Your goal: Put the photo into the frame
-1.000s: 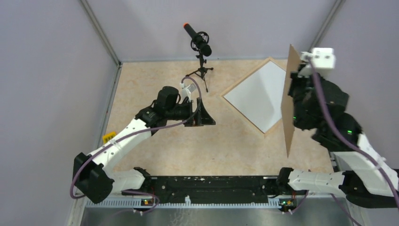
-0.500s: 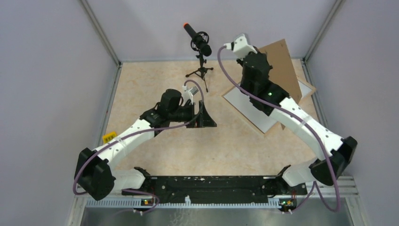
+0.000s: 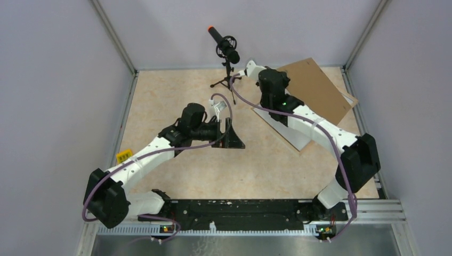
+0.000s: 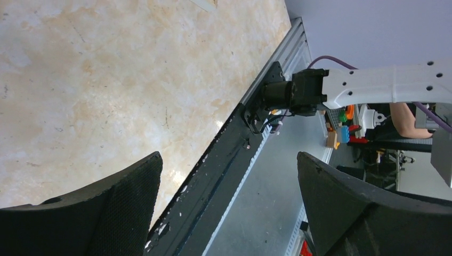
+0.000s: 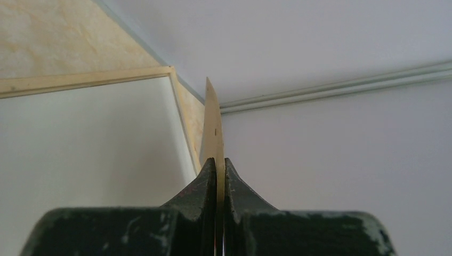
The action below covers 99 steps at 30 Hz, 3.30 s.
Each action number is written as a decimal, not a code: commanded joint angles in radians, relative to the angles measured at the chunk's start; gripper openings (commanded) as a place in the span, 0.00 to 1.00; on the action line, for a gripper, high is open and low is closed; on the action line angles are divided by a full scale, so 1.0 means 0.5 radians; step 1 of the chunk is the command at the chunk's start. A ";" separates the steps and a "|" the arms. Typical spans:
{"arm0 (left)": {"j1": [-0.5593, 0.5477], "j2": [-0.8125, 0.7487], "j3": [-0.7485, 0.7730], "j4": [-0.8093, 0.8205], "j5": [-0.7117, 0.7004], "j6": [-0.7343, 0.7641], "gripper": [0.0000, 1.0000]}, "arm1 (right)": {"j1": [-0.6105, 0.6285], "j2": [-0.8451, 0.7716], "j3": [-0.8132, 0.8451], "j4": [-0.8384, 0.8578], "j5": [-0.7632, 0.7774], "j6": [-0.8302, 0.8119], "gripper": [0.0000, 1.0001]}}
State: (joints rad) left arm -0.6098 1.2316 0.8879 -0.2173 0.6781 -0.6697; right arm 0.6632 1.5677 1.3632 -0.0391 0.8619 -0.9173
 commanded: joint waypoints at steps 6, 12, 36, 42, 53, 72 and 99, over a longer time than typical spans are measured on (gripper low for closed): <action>-0.005 -0.127 -0.097 0.221 0.204 0.003 0.98 | -0.030 0.242 -0.077 0.312 -0.066 -0.261 0.00; -0.003 -0.137 -0.099 0.162 0.230 0.055 0.99 | -0.052 0.447 -0.001 0.363 -0.080 -0.311 0.00; -0.007 -0.125 -0.082 0.118 0.232 0.076 0.98 | -0.170 0.842 0.213 0.507 -0.150 -0.359 0.00; -0.004 -0.126 -0.089 0.108 0.219 0.075 0.98 | -0.176 0.926 0.276 0.546 -0.154 -0.383 0.00; 0.003 -0.145 -0.126 0.106 0.195 0.048 0.98 | -0.174 0.844 0.241 0.273 -0.343 -0.043 0.84; 0.018 -0.254 -0.176 -0.032 0.039 -0.004 0.98 | -0.246 0.691 0.577 -0.828 -1.286 0.998 0.99; -0.089 0.145 0.008 0.024 -0.368 0.050 0.98 | -1.166 -0.036 -0.495 -0.275 -2.538 2.713 0.85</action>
State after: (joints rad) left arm -0.6441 1.3090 0.8349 -0.2478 0.5781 -0.6605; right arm 0.0677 1.4372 1.0267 -0.4255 -0.0948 0.3943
